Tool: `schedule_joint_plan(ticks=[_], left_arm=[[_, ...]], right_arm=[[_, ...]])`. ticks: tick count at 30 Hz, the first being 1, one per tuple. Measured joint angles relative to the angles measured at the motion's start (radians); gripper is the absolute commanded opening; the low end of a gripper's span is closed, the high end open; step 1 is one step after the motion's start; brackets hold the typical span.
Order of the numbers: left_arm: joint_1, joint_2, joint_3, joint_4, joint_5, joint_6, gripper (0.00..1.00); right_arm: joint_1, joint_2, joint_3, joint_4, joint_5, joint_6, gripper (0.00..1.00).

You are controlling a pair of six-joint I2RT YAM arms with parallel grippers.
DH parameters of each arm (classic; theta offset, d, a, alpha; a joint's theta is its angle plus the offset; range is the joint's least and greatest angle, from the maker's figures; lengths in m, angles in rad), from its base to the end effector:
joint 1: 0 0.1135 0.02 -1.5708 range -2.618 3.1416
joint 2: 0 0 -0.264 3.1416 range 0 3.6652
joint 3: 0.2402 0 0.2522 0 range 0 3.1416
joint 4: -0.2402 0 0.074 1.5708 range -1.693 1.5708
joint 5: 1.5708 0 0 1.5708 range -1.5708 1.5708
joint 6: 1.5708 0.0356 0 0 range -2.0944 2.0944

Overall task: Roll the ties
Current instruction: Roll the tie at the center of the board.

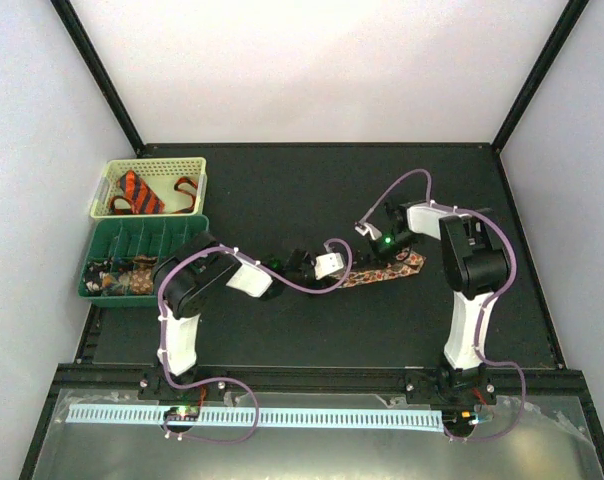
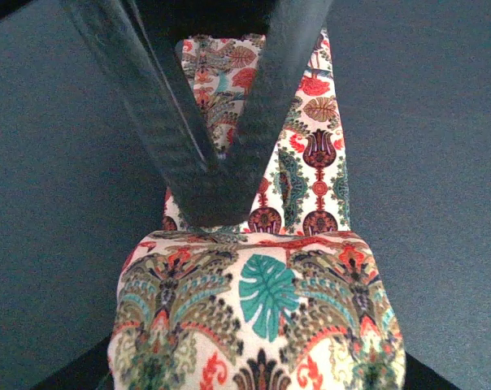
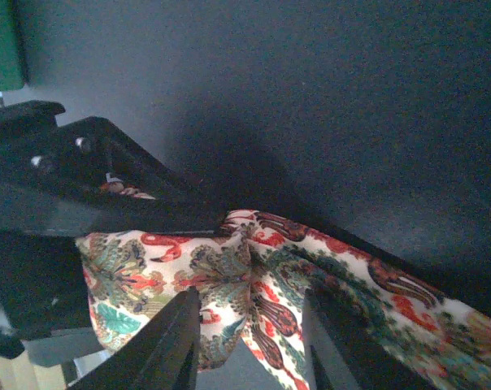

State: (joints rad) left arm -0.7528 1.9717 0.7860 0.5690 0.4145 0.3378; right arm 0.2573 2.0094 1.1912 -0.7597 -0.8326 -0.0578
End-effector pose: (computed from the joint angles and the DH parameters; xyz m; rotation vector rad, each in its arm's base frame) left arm 0.2512 -0.2550 0.0904 1.3438 1.7546 -0.6860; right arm 0.3247 0.1127 0.1168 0.4344 -2.7624 -1.2292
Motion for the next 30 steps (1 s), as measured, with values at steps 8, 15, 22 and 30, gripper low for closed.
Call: schedule_joint_plan(ticks=[8,15,22,30], left_arm=[[-0.007,-0.002,0.009,-0.024,-0.006,0.028,0.47],[-0.008,-0.004,0.016,-0.041,-0.007,0.034,0.48],[-0.008,-0.006,0.019,-0.046,-0.011,0.033,0.60],[-0.004,-0.026,0.004,-0.060,-0.005,0.029,0.76]], right_arm=[[0.002,-0.040,0.013,-0.053,-0.078,-0.002,0.51],[0.055,-0.015,0.024,-0.053,-0.081,0.019,0.12],[0.042,-0.004,0.037,-0.076,-0.063,-0.003,0.01],[0.005,-0.004,0.019,-0.077,0.000,-0.019,0.01]])
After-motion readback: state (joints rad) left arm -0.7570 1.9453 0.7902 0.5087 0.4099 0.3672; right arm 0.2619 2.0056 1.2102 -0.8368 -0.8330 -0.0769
